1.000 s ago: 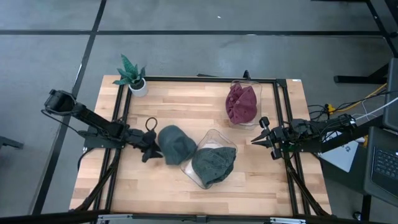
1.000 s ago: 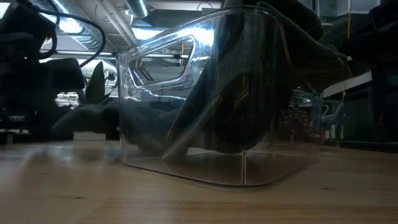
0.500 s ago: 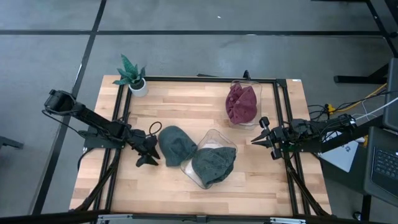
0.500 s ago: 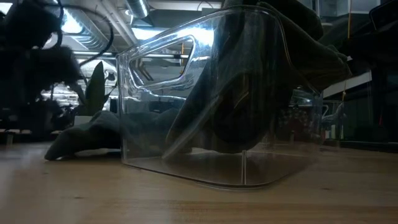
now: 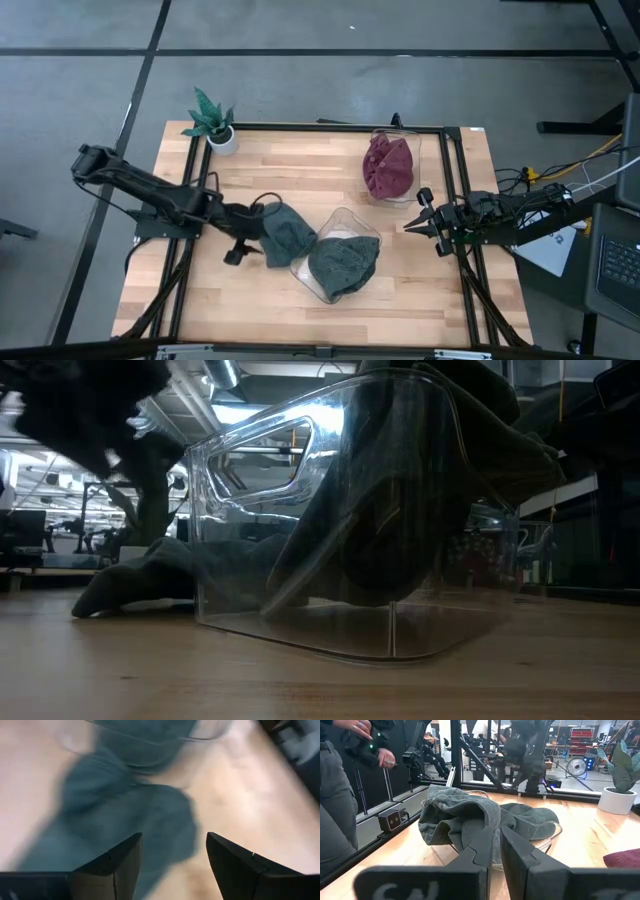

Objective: Pick & Place hat
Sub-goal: Put the black cap into the bottom transparent bin

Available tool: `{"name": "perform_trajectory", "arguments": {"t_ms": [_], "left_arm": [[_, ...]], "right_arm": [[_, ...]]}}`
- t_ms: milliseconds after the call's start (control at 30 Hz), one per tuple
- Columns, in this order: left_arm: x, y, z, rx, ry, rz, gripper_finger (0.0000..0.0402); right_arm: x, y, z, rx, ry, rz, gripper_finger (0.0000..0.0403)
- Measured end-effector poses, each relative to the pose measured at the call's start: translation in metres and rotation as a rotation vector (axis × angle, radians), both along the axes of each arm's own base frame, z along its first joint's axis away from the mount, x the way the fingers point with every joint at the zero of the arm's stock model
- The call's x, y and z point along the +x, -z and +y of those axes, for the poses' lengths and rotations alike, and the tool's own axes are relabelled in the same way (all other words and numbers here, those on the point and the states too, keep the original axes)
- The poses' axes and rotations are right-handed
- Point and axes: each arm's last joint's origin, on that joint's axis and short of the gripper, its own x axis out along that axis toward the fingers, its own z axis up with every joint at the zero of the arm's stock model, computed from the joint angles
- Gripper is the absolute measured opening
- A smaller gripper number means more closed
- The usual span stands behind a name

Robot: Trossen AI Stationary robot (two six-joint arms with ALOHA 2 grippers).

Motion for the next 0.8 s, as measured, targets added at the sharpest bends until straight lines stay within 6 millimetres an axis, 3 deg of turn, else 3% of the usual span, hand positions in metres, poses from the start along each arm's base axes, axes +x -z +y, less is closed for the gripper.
{"name": "perform_trajectory", "arguments": {"t_ms": [167,300,800], "left_arm": [[0.008,-0.029,0.012,0.258,0.03,-0.006,0.0216],[0.02,-0.039,0.021,0.357,0.073,0.046,0.0216],[0.076,-0.012,0.051,0.49,0.237,0.288,0.0216]], "right_arm": [[0.0,0.0,0.0,0.0,-0.001,0.0,0.0036],[0.0,0.0,0.0,-0.001,0.0,0.0,0.0036],[0.0,0.0,0.0,-0.002,0.0,-0.001,0.0036]]}}
